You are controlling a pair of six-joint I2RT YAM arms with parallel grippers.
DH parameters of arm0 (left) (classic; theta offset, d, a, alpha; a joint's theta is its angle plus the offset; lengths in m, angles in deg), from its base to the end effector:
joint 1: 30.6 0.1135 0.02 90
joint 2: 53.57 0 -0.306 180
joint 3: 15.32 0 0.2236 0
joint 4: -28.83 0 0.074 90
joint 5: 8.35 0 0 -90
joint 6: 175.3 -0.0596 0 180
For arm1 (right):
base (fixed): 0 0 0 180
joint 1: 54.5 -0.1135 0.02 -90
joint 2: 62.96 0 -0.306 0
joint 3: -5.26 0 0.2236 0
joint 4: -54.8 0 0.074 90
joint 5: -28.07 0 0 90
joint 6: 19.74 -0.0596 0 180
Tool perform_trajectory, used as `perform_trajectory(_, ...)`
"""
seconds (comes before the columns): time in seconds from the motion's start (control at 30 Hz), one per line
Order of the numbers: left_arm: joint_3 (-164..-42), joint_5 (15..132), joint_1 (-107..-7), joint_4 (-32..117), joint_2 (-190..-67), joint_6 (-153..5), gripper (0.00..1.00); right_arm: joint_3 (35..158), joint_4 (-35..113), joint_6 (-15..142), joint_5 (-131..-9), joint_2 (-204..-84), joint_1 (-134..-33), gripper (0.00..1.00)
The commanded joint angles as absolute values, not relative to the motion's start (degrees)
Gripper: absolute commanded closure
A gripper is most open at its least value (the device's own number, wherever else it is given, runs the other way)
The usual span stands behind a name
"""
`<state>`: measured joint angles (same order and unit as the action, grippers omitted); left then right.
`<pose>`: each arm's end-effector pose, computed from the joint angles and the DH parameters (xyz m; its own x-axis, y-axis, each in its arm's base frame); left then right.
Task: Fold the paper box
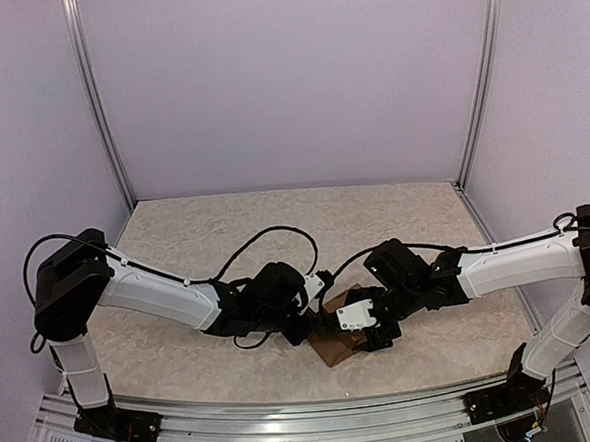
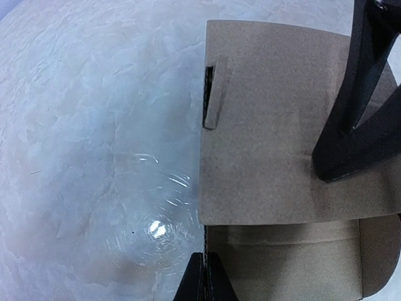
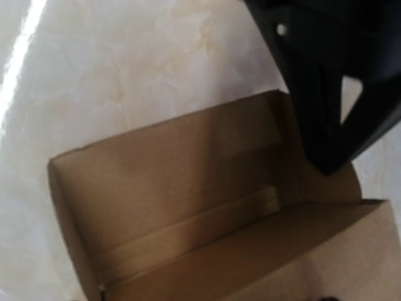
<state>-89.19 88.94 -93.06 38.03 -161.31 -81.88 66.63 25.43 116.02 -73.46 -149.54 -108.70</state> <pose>0.1899 -0.3478 0.1894 -0.3651 0.5722 -0.7344 0.8163 0.5760 0.0429 0.1546 0.2347 0.2158 0.2853 -0.8044 -0.5210 -0.9432 -0.1392 -0.3016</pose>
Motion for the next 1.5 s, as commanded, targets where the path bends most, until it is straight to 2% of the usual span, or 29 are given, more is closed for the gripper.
perform_trajectory(0.0, -95.9, 84.7, -92.8, 35.8, -160.8, -81.9, 1.00, 64.4, 20.4, 115.2, -74.5, -152.8, -108.8, 0.20)
perform_trajectory(0.5, -102.9, 79.4, -91.8, 43.2, -163.8, -80.2, 1.00, 64.3, 20.6, 115.1, -72.6, -153.4, -108.8, 0.23)
perform_trajectory(0.67, -105.9, 76.8, -90.6, 47.2, -164.2, -78.7, 1.00, 63.7, 20.8, 116.1, -73.9, -152.4, -108.8, 0.20)
perform_trajectory(1.47, -121.2, 68.8, -86.9, 62.1, -171.1, -68.9, 0.99, 64.4, 21.3, 114.1, -71.8, -152.6, -109.4, 0.20)
